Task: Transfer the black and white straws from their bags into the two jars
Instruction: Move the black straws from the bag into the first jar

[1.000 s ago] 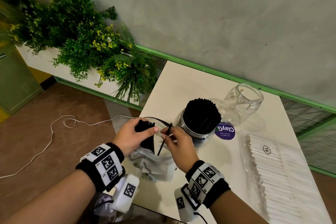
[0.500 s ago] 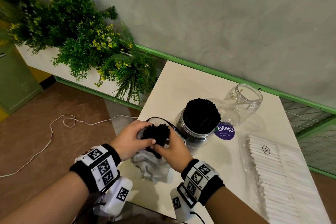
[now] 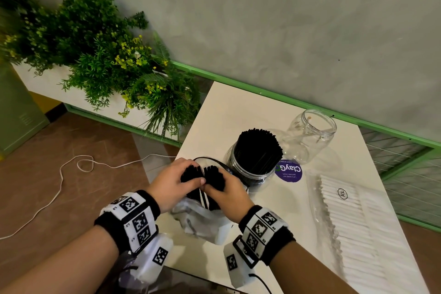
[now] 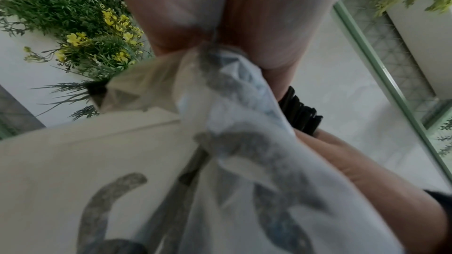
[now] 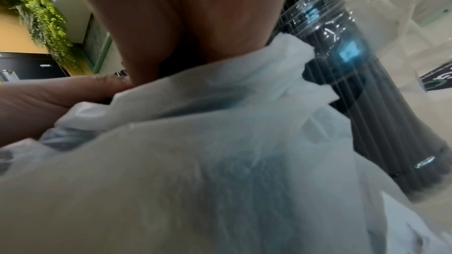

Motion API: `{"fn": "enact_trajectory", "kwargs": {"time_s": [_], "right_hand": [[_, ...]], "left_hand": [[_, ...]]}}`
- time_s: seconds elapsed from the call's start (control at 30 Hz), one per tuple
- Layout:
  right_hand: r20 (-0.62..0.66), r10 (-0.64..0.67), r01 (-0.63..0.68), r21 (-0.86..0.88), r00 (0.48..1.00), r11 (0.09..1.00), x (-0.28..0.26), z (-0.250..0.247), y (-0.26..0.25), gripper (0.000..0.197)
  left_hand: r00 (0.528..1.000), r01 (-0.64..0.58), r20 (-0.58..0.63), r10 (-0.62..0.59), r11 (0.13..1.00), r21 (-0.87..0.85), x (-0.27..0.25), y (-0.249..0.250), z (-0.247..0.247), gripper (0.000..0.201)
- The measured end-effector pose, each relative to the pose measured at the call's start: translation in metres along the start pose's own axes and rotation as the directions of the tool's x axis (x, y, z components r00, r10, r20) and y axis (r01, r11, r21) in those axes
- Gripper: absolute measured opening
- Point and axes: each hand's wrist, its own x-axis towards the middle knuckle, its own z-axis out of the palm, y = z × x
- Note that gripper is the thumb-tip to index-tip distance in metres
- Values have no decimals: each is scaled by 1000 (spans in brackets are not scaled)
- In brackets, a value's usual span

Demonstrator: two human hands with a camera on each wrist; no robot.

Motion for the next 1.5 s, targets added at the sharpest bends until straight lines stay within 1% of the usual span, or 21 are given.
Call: {"fn": "enact_trajectory", "kwargs": {"time_s": [0.03,0.1,0.13,0.2,0.27,0.3,0.4,0.5,0.6,0.67,0.7,0.83,0.97,1.13,1.23,1.3,1.37,1.43,1.47,1.5], "right_hand": [[-20,-1,1,-4,1000,1000,0,-1,0,13],[-65,-3,3,5,998,1000,-1,-4,2,25],[-83,-6,7,17,997,1000,-1,-6,3,27],[-111,-18,25,57,994,998,-1,-9,2,20],[-161,-28,56,175,987,983,0,-15,-7,8],[-199,-36,86,246,979,966,0,-20,-16,8],[-306,-61,194,426,950,884,6,-46,-53,15],[-384,-101,293,484,918,824,11,-82,-91,19],[-451,-162,396,492,878,775,13,-116,-119,16],[-496,-165,428,479,852,767,16,-133,-126,17],[-515,-161,431,460,842,777,18,-138,-125,17],[-564,-82,370,419,822,829,27,-139,-103,17],[-557,-59,333,404,829,852,27,-133,-88,14],[-504,-76,306,392,860,868,31,-114,-66,14],[-498,-61,220,266,865,939,35,-100,-43,17],[-490,-80,185,171,868,968,36,-96,-35,25],[-489,-115,198,121,865,973,35,-97,-31,37],[-475,-181,249,83,861,965,34,-98,-29,46],[-448,-233,268,17,863,963,33,-100,-27,48],[-392,-282,265,-98,876,959,34,-101,-24,46]], "left_hand": [[1000,-8,-8,8,1000,18,1,0,0,12],[999,-27,-20,28,998,65,2,1,0,10],[999,-31,-25,33,996,83,2,1,0,10],[999,-18,-31,22,994,110,2,1,1,8],[999,-6,-39,11,991,133,5,1,1,7],[999,-1,-39,6,990,142,7,1,1,8],[1000,13,-24,-10,987,161,12,4,2,9],[999,32,-19,-29,984,174,17,5,2,8],[999,48,-18,-46,981,186,20,5,1,8],[998,56,-16,-55,981,184,20,5,0,9],[998,62,-15,-61,981,185,20,6,0,11],[997,75,-11,-75,977,198,19,10,-1,10],[996,91,-9,-91,974,205,18,14,-2,9],[994,108,-15,-107,975,193,18,16,-3,8],[993,116,-14,-116,972,204,18,16,-3,10],[992,122,-13,-122,972,202,18,16,-4,11],[992,122,-10,-123,972,199,18,15,-4,11],[992,121,-6,-122,973,196,18,15,-5,10],[992,122,-5,-123,974,190,18,15,-5,10],[992,124,-5,-125,975,186,18,14,-5,10]]}}
